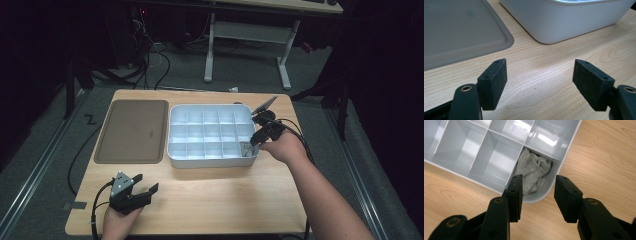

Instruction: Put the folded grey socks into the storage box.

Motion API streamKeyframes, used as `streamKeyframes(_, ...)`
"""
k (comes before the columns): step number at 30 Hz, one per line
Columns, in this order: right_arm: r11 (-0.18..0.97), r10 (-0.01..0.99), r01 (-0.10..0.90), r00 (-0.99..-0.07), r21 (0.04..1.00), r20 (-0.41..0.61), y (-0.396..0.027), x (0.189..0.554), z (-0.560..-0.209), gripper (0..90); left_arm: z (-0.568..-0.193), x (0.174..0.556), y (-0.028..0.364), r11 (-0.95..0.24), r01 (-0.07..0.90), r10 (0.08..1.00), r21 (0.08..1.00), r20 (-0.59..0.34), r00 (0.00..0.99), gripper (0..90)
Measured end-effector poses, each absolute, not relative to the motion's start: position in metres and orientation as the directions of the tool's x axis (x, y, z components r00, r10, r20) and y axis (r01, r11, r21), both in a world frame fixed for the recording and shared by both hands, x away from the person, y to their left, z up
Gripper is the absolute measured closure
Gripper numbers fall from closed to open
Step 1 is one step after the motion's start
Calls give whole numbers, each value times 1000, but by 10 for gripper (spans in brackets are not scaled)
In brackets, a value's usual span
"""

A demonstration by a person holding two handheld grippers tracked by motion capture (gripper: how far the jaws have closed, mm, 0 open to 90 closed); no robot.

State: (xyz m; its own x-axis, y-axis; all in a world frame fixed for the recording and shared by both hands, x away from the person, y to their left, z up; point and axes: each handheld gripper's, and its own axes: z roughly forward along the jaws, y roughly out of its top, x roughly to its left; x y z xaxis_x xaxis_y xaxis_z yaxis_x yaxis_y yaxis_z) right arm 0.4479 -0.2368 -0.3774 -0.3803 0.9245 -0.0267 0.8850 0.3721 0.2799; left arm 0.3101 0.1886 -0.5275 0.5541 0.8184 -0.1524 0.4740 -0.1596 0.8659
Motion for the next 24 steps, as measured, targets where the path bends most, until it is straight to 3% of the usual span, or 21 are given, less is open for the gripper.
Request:
streamKeyframes(14, 317, 929, 821, -369, 474, 17, -280, 394, -390, 460, -527, 310, 186, -169, 473, 820, 864, -143, 555, 278)
streamKeyframes(24, 294, 920, 689, -392, 662, 0, -296, 355, -416, 433, -526, 307, 186, -156, 464, 813, 872, -154, 561, 276)
